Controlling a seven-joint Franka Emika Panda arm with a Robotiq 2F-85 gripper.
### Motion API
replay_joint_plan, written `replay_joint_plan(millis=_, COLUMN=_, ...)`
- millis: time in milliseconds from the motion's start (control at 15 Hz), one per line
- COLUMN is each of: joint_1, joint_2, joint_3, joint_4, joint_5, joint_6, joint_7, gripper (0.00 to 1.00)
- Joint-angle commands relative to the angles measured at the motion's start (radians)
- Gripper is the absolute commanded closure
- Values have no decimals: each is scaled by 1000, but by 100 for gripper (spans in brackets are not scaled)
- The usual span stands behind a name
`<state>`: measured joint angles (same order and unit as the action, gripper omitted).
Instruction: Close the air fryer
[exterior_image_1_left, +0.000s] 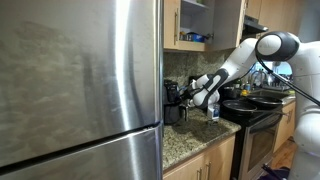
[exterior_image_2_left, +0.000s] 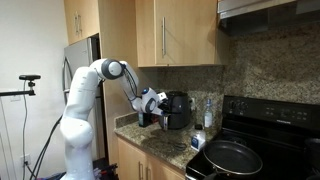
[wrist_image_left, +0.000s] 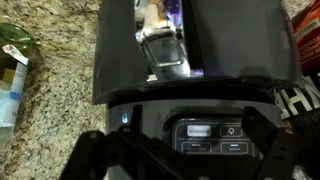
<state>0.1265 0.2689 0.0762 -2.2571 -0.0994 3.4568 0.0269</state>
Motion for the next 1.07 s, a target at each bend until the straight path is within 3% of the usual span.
replay_joint_plan(millis=0, joint_1=-10, joint_2=2, joint_3=16, joint_4=1, joint_5=13, joint_6=-2, joint_7=-15, gripper=0)
replay_joint_plan(millis=133, joint_1=-12, joint_2=-15, joint_3=32, joint_4=-6, joint_5=31, joint_6=-66, joint_7=19, gripper=0)
replay_joint_plan(millis=267, joint_1=-136, joint_2=-33, joint_3=196, joint_4=-9, joint_5=-41, joint_6=-177, joint_7=163, gripper=0)
replay_joint_plan(millis=467, joint_1=-290, joint_2=-17, joint_3=427, joint_4=19, joint_5=22, joint_6=-294, joint_7=221, gripper=0)
replay_joint_plan(millis=533, joint_1=-278, joint_2=-37, joint_3=411, joint_4=18, joint_5=59, joint_6=-357, joint_7=238, gripper=0)
replay_joint_plan(millis=600, joint_1=-230, joint_2=-25, joint_3=363, joint_4=9, joint_5=18, joint_6=-272, joint_7=220, gripper=0)
replay_joint_plan(millis=867, joint_1=-255, joint_2=-29, joint_3=392, joint_4=15, joint_5=48, joint_6=-326, joint_7=235, gripper=0)
replay_joint_plan(millis=933, joint_1=-157, joint_2=-54, joint_3=292, joint_4=9, joint_5=114, joint_6=-336, joint_7=187, gripper=0)
replay_joint_plan(millis=1000, joint_1=-147, joint_2=-47, joint_3=283, joint_4=9, joint_5=123, joint_6=-317, joint_7=181, gripper=0)
